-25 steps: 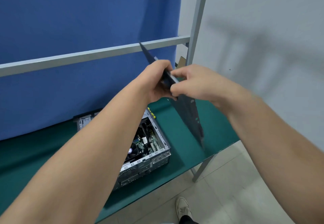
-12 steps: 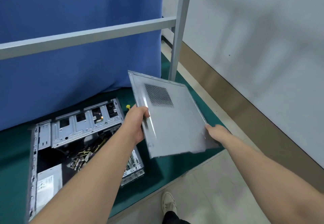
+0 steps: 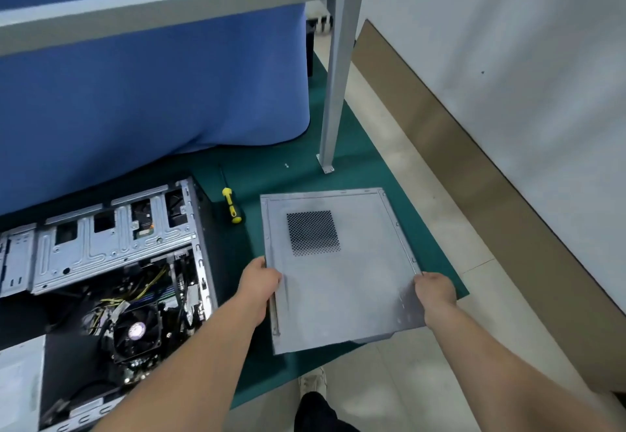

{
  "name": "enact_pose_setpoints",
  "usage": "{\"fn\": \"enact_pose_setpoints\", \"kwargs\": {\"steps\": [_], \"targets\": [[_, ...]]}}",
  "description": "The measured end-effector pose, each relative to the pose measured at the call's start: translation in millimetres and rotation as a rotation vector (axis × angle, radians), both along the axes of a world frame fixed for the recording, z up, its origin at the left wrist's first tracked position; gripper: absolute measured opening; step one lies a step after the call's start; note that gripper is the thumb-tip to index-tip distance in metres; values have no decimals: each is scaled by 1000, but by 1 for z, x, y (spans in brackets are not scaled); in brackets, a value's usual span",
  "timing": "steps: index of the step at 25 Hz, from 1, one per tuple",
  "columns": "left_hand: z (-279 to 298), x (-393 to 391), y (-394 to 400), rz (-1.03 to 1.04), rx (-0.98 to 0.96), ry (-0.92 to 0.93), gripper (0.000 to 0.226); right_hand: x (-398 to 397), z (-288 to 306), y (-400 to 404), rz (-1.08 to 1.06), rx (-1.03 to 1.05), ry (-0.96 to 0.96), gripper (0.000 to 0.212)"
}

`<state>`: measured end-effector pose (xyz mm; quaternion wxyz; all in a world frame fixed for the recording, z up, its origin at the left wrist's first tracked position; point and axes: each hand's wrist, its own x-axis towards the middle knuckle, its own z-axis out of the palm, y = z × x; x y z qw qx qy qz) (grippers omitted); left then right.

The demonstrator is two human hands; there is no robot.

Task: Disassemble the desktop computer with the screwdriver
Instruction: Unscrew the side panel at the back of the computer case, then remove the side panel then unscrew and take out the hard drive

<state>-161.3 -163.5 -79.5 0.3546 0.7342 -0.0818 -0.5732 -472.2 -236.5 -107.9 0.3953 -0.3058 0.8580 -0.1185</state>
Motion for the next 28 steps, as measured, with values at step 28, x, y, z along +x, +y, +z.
{"fn": "enact_pose_setpoints", "kwargs": {"steps": [28], "targets": [[-42, -39, 3, -1291, 281, -633, 106, 56, -28, -9, 1243, 206, 432, 92]]}}
